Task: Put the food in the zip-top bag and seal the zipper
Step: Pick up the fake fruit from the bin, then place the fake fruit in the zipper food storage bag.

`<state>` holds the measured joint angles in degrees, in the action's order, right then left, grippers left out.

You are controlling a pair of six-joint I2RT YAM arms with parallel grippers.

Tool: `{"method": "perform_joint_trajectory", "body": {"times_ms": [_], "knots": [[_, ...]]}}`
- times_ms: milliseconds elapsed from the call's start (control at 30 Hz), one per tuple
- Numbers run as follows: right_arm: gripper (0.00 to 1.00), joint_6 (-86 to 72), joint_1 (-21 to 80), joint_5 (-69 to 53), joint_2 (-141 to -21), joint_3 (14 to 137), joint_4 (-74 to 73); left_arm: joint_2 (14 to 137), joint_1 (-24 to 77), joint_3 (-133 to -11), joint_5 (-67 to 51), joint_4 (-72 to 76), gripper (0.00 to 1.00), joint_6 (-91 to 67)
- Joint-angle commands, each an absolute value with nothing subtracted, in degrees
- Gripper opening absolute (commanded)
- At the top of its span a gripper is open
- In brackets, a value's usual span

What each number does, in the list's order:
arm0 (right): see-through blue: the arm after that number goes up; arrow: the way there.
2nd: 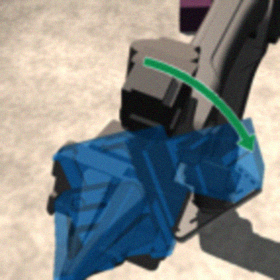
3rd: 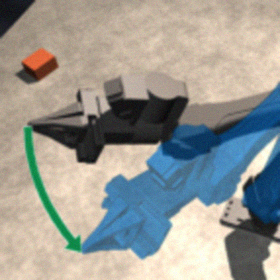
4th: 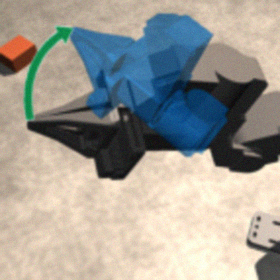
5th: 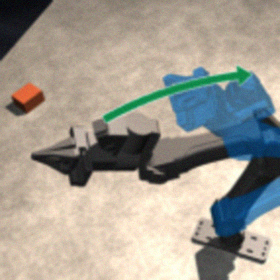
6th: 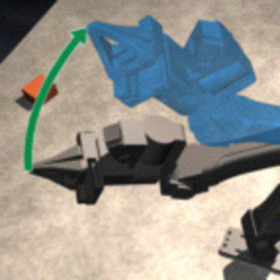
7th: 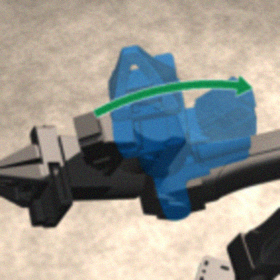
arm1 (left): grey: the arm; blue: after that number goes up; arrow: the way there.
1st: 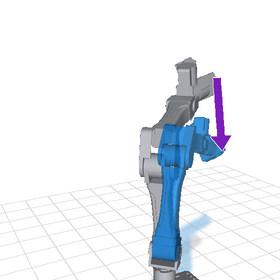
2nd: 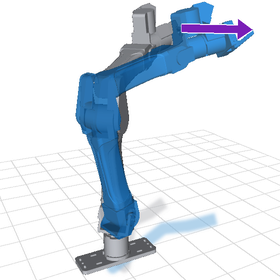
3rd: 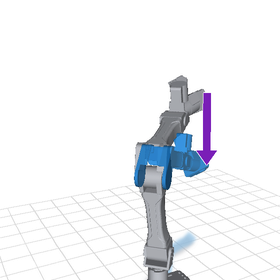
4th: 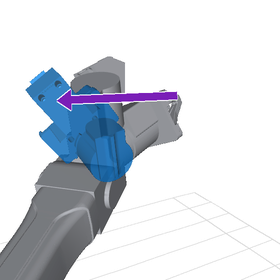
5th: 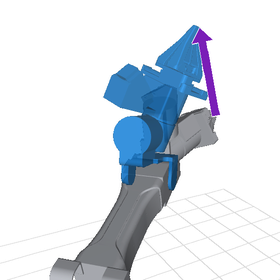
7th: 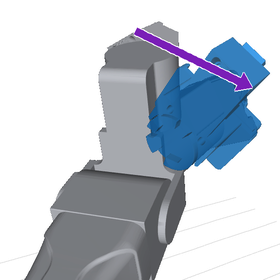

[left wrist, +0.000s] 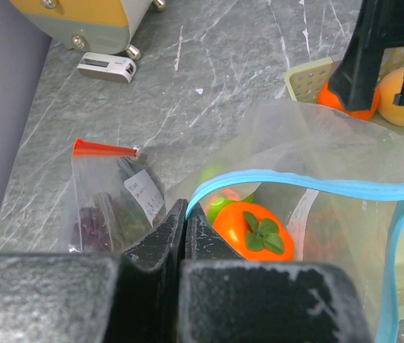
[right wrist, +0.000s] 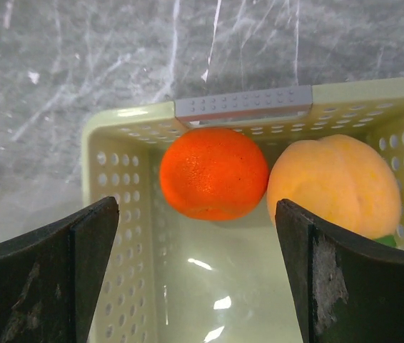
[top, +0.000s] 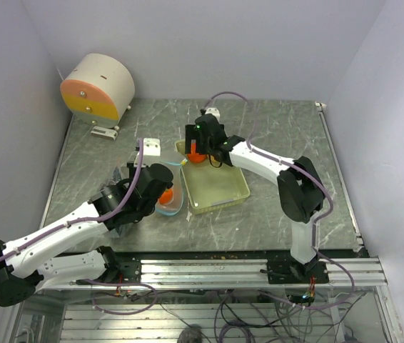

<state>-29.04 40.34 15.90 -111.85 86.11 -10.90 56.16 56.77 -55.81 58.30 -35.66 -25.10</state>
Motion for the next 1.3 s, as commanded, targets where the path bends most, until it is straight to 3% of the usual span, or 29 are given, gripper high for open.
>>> {"method": "perform_joint_trajectory", "body": {"times_ms": [0, 367, 533, 700, 767, 1033, 1267], "knots": [[0.91, -26.8, 38.7, 13.6, -116.2, 89.7, -12.1, 55.0, 56.6, -57.1, 59.8, -36.2, 0.07, -25.3], [0.89, -23.2, 38.3, 10.0, -125.1, 91.6, -10.3, 55.7, 56.5, -56.9, 59.6, -35.8, 0.07, -25.3], [0.74, -23.6, 38.3, 11.6, -121.5, 87.9, -8.4, 56.1, 56.5, -57.0, 59.6, -35.6, 0.07, -25.2], [0.43, -23.0, 38.4, 13.9, -113.0, 82.2, -4.4, 56.1, 56.6, -56.8, 59.6, -35.6, 0.07, -25.5], [0.36, -22.5, 38.3, 12.3, -109.1, 79.4, -2.5, 55.8, 56.6, -56.5, 59.7, -35.5, 0.07, -25.7], [0.33, -22.3, 40.4, -0.3, -87.0, 64.7, 3.5, 57.0, 56.6, -57.0, 59.8, -35.8, 0.07, -25.8], [0.33, -17.5, 48.3, -13.5, -67.0, 53.9, 3.7, 57.1, 56.6, -57.6, 59.0, -34.0, 0.07, -24.7]]}}
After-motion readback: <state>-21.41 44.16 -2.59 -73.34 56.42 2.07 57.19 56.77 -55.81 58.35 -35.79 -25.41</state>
